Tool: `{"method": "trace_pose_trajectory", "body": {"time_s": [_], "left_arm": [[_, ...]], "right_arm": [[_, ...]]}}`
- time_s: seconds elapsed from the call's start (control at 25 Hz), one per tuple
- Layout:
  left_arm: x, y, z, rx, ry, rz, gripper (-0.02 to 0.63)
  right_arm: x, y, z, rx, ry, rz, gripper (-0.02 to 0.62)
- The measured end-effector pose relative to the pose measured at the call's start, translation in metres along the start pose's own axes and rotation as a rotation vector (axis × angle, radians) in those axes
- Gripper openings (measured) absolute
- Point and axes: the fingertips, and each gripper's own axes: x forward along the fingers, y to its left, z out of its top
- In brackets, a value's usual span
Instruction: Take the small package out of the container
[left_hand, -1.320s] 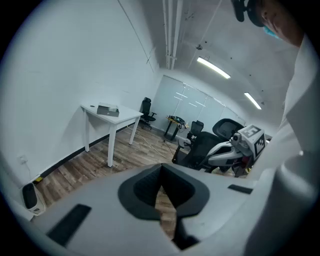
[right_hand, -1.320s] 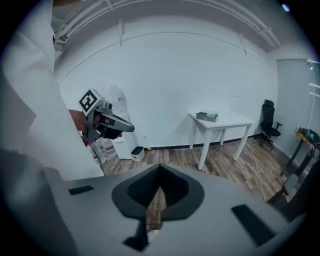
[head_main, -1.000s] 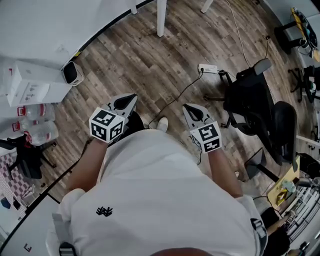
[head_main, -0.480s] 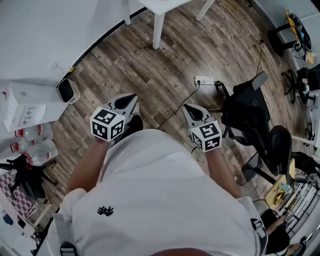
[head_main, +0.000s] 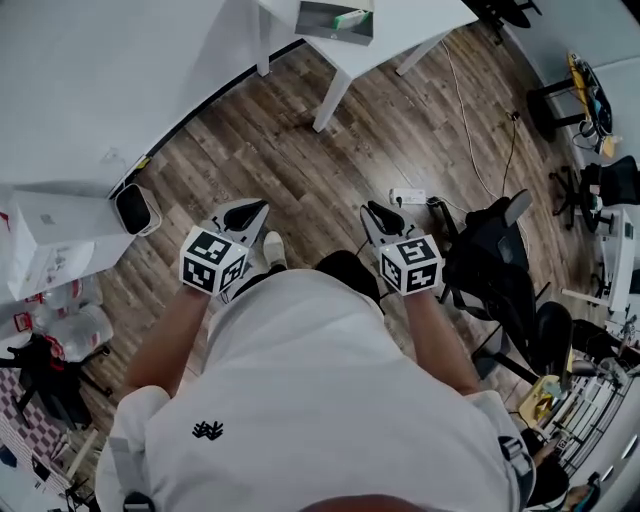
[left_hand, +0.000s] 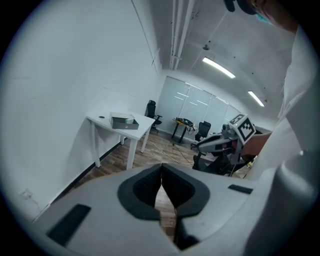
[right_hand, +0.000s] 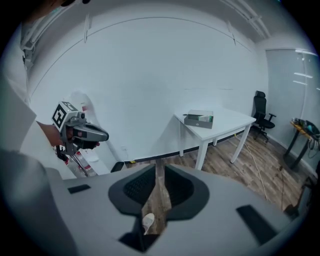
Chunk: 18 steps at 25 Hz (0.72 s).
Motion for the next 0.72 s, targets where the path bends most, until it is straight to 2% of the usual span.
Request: {"method": "trace_pose_trajectory", "body": {"time_s": [0.28,0.48,0.72], "left_arm": [[-0.014,0.037,0.01,-0.074,-0.073,0.043,0.008],[-0.021,0.057,0.01,-0.109,-0.074,0.086,0.008],[-0.032,0.085,0.027,-0.146,-0.12,0.175,0.008]], "right_arm": [[0.049,-0.016,0.048,-0.037,0.01,-0.007,0.067],[0.079,-0.048,0.086,-0.136,0.012,-0.005,0.067],[0.126,-0.094,0.124,-0.265,0.033,0.019,0.067]]}}
